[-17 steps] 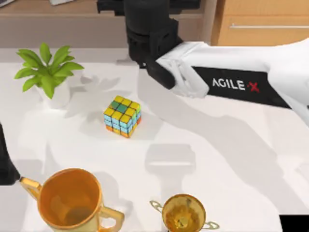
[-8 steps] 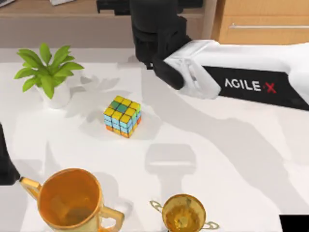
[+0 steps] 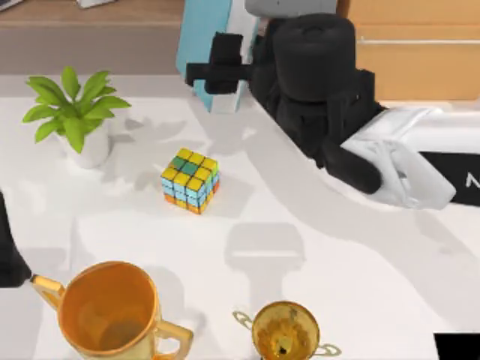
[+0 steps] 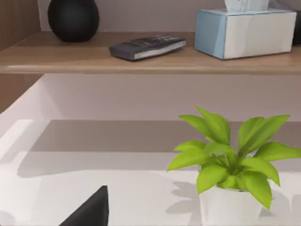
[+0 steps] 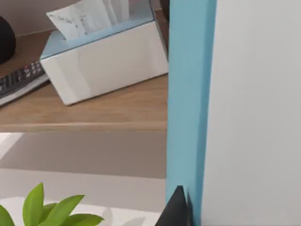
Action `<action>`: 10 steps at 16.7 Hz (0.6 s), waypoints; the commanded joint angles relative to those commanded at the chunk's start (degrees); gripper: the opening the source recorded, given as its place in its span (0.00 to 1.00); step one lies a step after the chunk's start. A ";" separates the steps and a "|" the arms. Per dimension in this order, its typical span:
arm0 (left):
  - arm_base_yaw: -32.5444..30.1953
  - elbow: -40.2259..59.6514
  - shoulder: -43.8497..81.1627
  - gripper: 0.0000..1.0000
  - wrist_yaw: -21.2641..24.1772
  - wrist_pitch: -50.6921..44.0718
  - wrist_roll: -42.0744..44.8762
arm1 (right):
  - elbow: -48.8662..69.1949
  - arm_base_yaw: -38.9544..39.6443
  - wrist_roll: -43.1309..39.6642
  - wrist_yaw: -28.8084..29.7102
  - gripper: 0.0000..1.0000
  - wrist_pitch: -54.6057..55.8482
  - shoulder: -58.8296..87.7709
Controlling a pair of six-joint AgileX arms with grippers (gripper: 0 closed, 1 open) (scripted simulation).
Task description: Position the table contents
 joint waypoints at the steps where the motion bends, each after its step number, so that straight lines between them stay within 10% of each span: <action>1: 0.00 0.00 0.00 1.00 0.00 0.00 0.00 | -4.09 -0.83 3.17 -3.19 0.00 -0.59 -2.37; 10: 0.00 0.00 0.00 1.00 0.00 0.00 0.00 | -29.85 -24.95 31.48 -27.04 0.00 -0.25 -17.72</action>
